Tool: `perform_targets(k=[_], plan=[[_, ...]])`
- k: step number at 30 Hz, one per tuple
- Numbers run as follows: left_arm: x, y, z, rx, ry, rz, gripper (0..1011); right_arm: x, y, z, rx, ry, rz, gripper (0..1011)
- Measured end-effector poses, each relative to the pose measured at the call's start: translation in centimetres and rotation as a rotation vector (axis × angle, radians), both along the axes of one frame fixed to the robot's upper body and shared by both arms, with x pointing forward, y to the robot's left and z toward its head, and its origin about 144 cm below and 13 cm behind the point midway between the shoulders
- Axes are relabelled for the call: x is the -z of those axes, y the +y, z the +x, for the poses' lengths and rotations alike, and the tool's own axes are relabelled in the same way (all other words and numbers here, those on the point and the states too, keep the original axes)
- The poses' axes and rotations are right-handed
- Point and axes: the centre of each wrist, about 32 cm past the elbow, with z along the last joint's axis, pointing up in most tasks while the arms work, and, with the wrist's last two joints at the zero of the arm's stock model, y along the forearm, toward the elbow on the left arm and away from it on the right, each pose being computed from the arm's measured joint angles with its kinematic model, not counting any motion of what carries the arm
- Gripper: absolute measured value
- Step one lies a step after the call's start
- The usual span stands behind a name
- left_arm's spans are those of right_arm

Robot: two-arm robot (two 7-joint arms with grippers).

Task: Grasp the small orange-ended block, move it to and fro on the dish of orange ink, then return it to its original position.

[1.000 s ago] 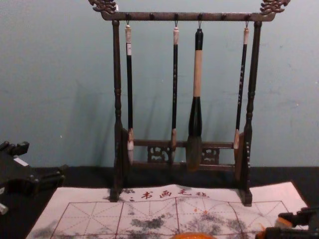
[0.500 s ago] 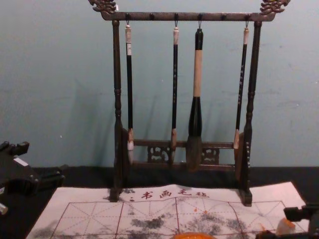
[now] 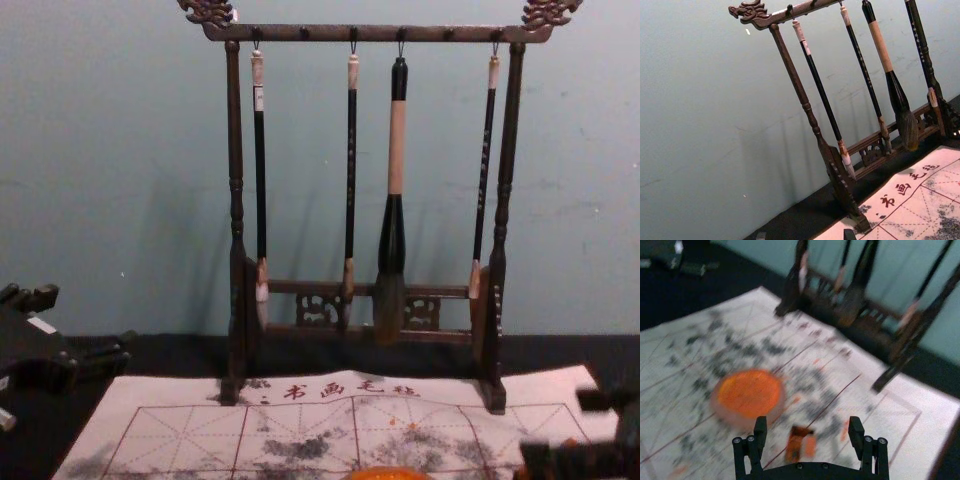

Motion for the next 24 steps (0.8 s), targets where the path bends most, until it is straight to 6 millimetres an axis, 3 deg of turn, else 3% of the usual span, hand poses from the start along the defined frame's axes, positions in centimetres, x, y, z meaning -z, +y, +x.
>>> perform_targets(k=[12, 24], plan=[[0.0, 0.0, 0.0, 0.0, 0.0, 0.0, 1001, -0.5, -0.4, -0.6, 0.184, -0.286, 0.065, 1002], [0.0, 0.0, 0.0, 0.0, 0.0, 0.0, 1001, 4.7, 0.1, -2.4, 0.342, -0.367, -0.09, 1002]])
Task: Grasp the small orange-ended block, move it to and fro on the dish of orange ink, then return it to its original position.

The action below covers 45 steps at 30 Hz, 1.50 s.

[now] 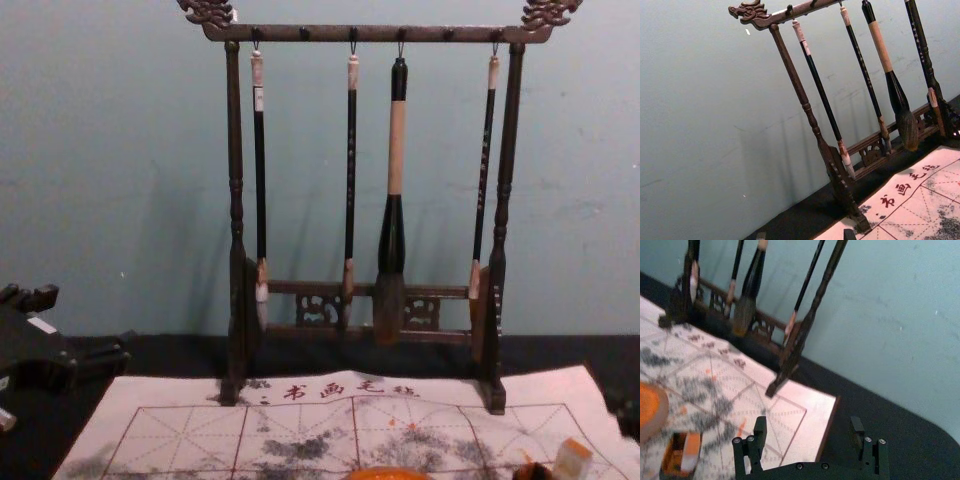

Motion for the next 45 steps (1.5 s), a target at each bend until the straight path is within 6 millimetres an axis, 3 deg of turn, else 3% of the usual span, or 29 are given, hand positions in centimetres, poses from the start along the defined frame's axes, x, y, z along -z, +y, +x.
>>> perform_targets(k=[6, 45], plan=[[0.0, 0.0, 0.0, 0.0, 0.0, 0.0, 1001, 1.47, 0.04, -0.28, 0.029, 0.016, -0.027, 1002], [0.0, 0.0, 0.0, 0.0, 0.0, 0.0, 1001, 1.14, 0.04, -0.21, 0.02, 0.015, -0.023, 1002]])
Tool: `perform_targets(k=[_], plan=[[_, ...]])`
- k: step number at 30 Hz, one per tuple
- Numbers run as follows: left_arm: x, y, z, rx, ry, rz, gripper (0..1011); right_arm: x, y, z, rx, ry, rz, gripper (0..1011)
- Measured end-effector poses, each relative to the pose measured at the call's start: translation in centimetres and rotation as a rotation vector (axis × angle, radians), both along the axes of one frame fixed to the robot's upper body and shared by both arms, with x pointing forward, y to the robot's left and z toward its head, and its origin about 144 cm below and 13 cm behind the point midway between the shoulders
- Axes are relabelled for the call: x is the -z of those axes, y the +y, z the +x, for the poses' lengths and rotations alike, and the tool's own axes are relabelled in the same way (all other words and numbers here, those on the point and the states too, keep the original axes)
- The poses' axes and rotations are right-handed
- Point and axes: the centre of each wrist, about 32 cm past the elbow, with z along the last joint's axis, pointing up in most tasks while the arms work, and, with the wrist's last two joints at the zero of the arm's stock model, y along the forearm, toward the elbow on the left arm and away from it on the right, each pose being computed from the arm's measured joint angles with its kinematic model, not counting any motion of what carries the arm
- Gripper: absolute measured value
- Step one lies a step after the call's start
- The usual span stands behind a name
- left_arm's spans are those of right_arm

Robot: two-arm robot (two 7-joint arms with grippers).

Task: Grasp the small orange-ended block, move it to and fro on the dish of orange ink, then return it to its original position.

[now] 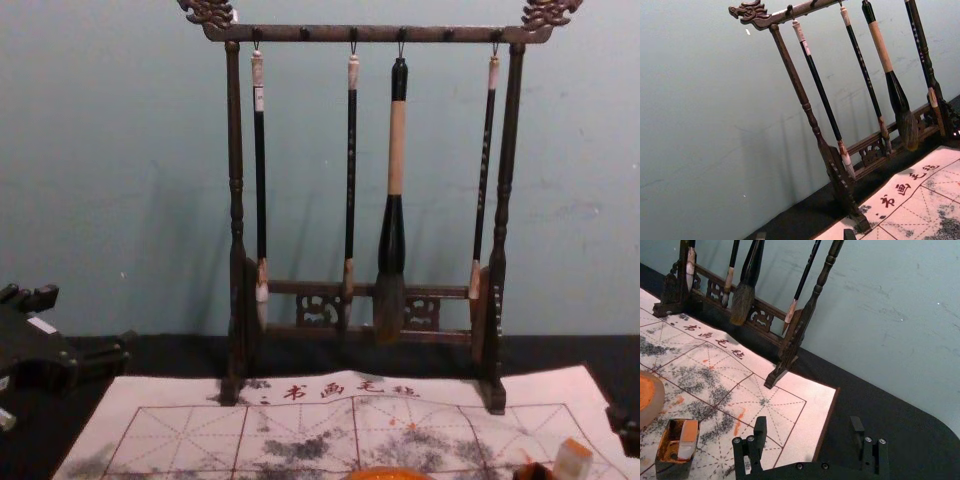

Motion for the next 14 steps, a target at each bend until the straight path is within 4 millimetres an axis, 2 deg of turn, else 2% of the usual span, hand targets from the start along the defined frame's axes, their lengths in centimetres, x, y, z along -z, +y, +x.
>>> perform_targets(k=[14], plan=[[0.0, 0.0, 0.0, 0.0, 0.0, 0.0, 1001, 0.0, 0.0, 0.0, 0.0, 0.0, 0.0, 1002]])
